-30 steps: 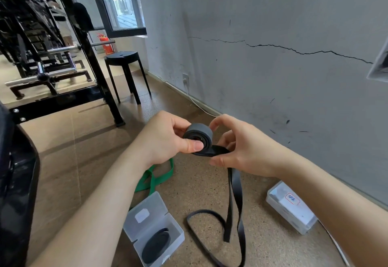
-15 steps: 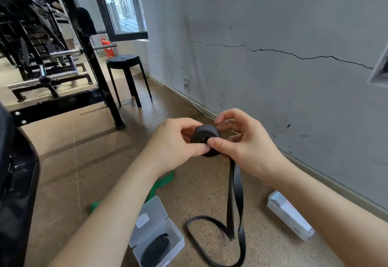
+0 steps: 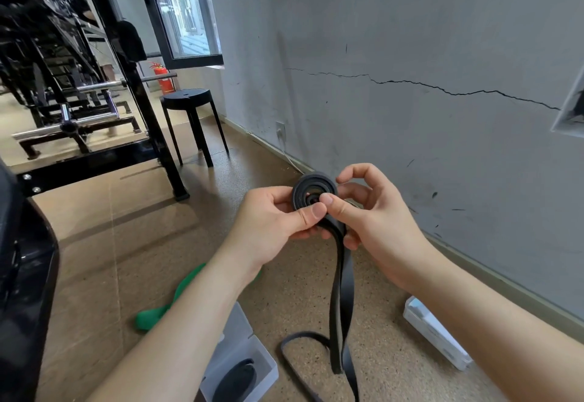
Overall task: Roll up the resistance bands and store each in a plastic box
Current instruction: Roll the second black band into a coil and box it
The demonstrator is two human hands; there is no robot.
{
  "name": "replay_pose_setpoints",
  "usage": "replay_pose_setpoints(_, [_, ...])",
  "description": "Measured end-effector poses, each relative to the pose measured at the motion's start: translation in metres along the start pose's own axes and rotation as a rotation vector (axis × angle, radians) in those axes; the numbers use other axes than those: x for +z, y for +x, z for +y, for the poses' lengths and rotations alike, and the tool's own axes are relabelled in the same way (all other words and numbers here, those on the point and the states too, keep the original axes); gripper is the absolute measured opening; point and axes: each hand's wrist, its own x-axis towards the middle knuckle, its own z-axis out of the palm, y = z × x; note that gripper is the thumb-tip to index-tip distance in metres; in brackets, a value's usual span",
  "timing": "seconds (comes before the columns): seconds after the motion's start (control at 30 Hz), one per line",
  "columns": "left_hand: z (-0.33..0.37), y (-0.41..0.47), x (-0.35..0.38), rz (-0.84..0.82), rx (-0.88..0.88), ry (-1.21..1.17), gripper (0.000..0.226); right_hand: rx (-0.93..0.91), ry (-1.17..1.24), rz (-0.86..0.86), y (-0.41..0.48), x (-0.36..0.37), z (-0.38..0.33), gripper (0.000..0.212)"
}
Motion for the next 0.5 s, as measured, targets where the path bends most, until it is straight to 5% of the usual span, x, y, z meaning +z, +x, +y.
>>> replay_pose_setpoints(0.2, [0.004, 0.001, -0.012, -0.043, 0.032, 0.182, 0.018, 0.014, -0.048, -0.087, -0.002, -0.002, -0.001, 0.028])
replay_pose_setpoints(0.37, [0.009, 0.002, -0.020, -0.038, 0.129, 0.552, 0.025, 0.024, -0.067, -0.147, -0.005, 0.001, -0.005, 0.045])
replay_pose_setpoints(0.5, [0.014, -0.001, -0.022, -0.060, 0.114, 0.444, 0.025, 0.028, 0.006, -0.139, -0.002, 0.003, -0.001, 0.044])
